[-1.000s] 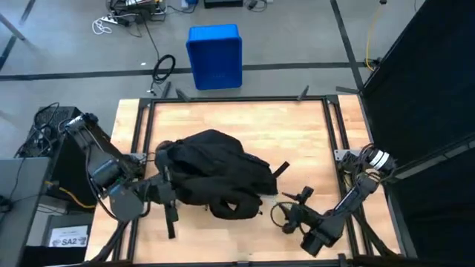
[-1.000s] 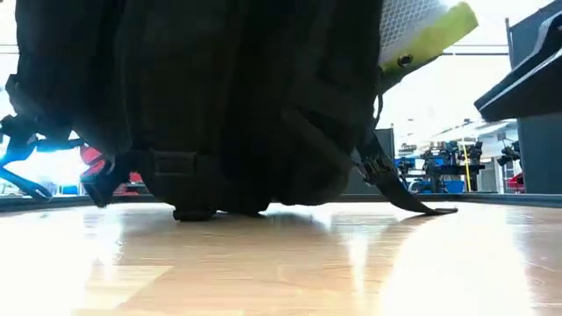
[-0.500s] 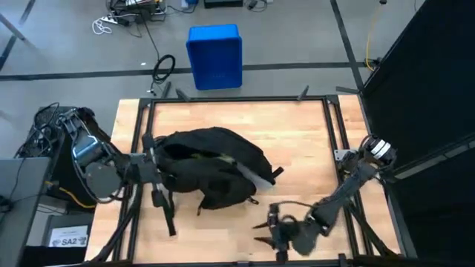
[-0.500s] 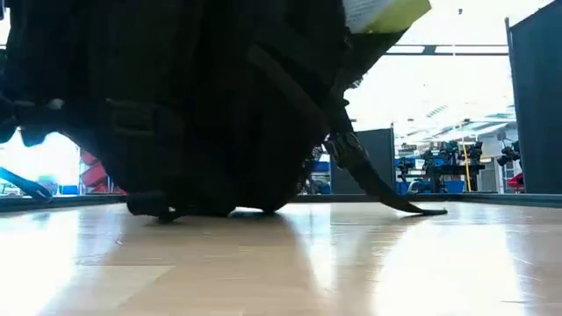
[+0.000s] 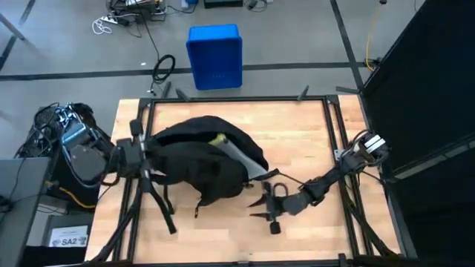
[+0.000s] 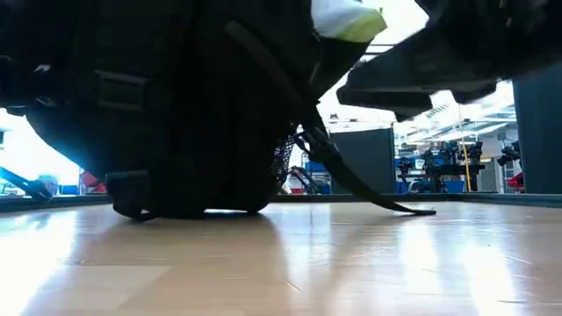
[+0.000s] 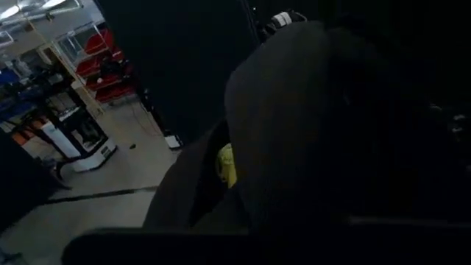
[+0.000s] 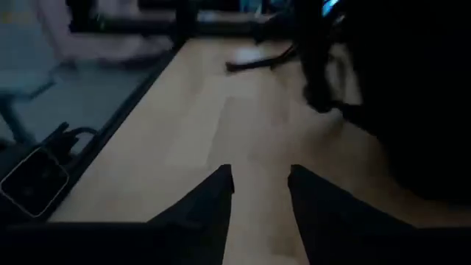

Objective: Unpack backpack
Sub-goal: Close the backpack

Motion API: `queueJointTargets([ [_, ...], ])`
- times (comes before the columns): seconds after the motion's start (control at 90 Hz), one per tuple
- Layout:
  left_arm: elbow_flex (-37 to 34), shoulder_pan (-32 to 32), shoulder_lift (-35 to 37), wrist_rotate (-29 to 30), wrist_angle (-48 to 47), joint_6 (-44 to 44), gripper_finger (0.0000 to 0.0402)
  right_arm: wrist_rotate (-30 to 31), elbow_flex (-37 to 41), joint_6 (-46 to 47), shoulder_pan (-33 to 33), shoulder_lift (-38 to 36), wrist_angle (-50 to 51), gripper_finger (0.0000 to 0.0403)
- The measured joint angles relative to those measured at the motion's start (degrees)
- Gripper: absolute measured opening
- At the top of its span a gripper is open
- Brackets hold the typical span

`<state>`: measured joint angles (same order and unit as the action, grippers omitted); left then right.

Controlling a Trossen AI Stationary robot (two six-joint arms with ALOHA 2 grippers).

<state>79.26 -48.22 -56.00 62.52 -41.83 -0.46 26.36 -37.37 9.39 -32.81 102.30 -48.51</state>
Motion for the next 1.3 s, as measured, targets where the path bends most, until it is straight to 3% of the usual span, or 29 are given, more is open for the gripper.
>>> queueJointTargets([
  [0.156, 0.02, -0.01, -0.06, -1.86, -1.85, -2.51, 0.0000, 8.79, 12.30, -6.71, -0.68, 0.02, -28.95, 0.0109],
  [0.244, 0.02, -0.01, -0.52, -3.40, -1.85, -2.81, 0.0000, 15.76, 17.64, -10.09, -1.08, 0.00, -40.62, 0.0112],
  [0.367, 0.02, -0.01, -0.91, -5.23, -2.02, -2.86, 0.0000, 20.98, 19.89, -11.13, 0.30, -1.94, -40.57, 0.0123],
  [0.578, 0.02, -0.01, -0.95, -6.54, -4.13, -5.15, 0.0000, 14.24, 19.01, -14.77, 3.63, -8.19, -40.29, 0.0164],
  [0.711, 0.02, -0.01, -0.95, -7.37, -5.57, -7.16, 0.0000, 13.44, 17.64, -20.46, 3.99, -12.51, -40.30, 0.0190],
  [0.867, -0.09, -0.01, -1.06, -8.23, -6.87, -8.51, 0.0000, 12.80, 15.06, -20.81, 5.91, -15.69, -32.45, 0.0204],
  [1.133, -0.76, -0.01, -1.17, -8.29, -7.27, -9.12, 0.0000, 8.75, 3.90, -12.11, 11.96, -16.25, -2.00, 0.0198],
  [1.3, -0.76, -0.01, -1.48, -9.47, -7.33, -9.28, 0.0000, 11.62, -0.72, -15.08, 14.24, -16.22, 2.67, 0.0184],
])
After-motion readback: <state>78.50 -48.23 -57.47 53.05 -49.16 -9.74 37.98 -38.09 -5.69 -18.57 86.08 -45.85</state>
